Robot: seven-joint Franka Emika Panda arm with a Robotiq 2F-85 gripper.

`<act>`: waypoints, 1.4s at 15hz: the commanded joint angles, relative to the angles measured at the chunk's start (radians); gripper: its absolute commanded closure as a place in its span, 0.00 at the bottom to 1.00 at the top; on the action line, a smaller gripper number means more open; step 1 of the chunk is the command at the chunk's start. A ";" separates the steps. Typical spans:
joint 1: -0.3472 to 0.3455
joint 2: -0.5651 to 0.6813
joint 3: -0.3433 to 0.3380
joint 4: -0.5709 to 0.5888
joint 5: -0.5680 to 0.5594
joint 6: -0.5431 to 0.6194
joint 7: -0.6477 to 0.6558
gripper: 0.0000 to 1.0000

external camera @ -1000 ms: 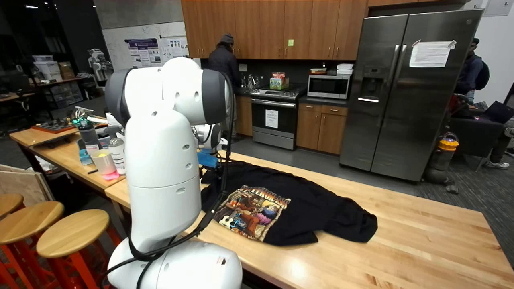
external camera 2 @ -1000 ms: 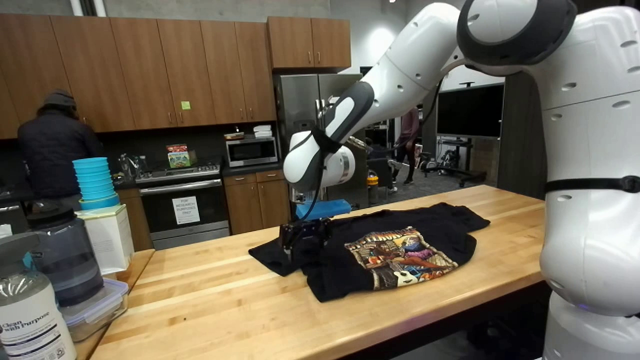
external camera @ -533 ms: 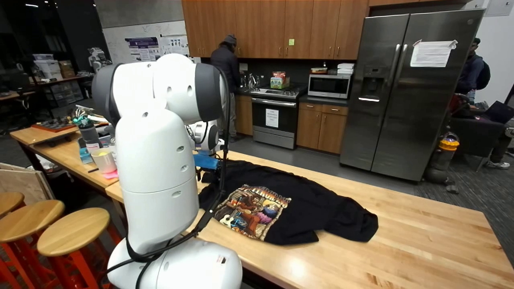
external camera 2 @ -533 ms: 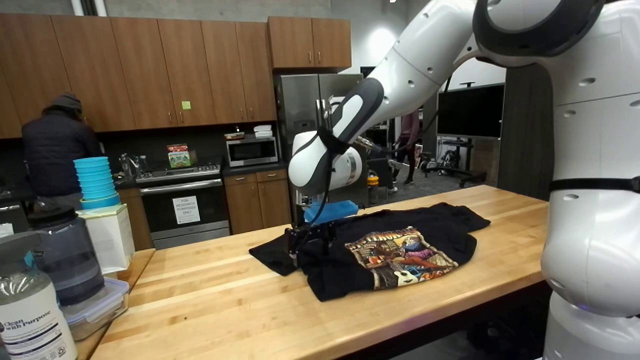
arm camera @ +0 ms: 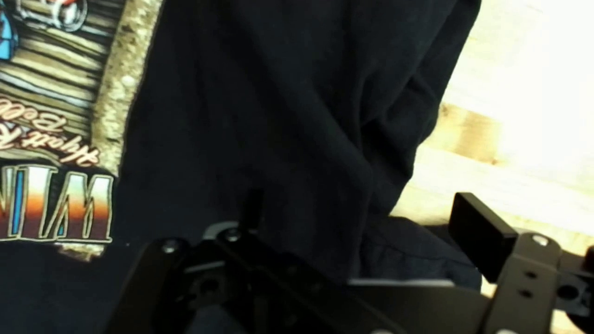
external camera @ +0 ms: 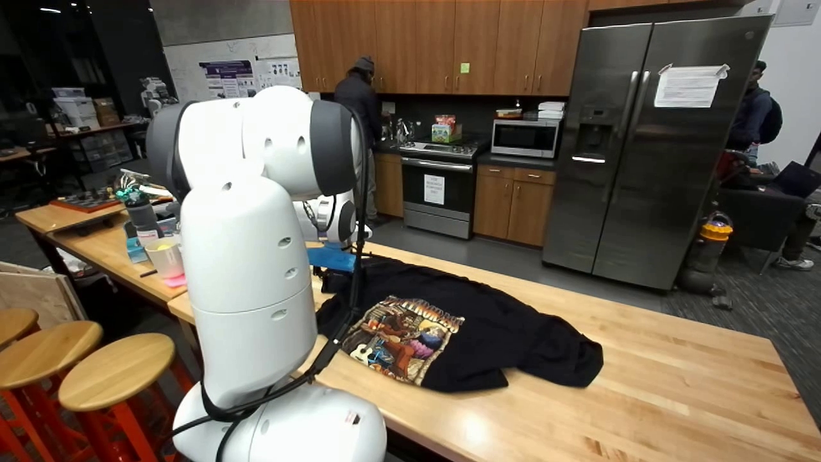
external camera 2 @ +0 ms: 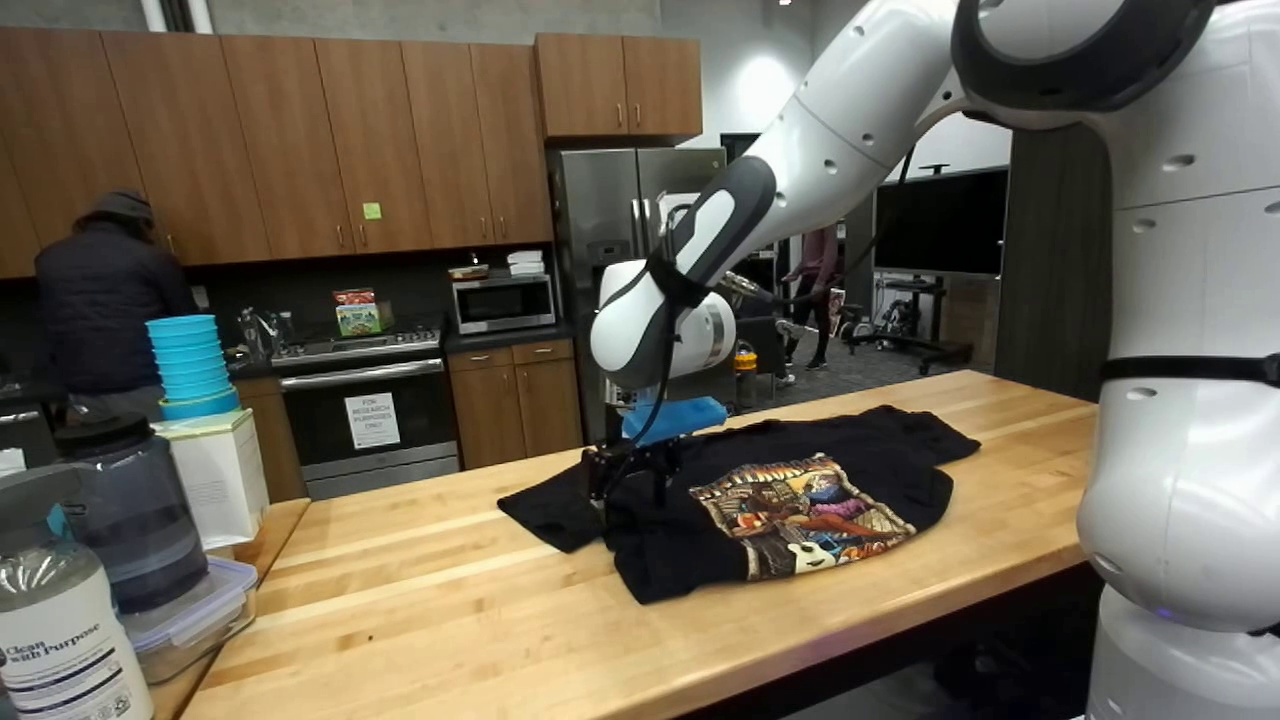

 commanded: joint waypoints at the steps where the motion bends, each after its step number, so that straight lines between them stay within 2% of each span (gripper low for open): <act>1: 0.007 -0.071 0.017 -0.060 0.004 0.046 -0.052 0.00; 7: 0.032 -0.141 0.038 -0.115 -0.156 0.134 -0.004 0.00; 12: 0.006 -0.167 0.032 -0.103 -0.427 0.018 0.034 0.00; 14: -0.018 -0.169 0.016 -0.100 -0.527 -0.039 -0.006 0.00; 17: -0.032 -0.164 0.010 -0.086 -0.604 -0.133 -0.067 0.00; 21: -0.042 -0.164 0.005 -0.085 -0.644 -0.152 -0.094 0.00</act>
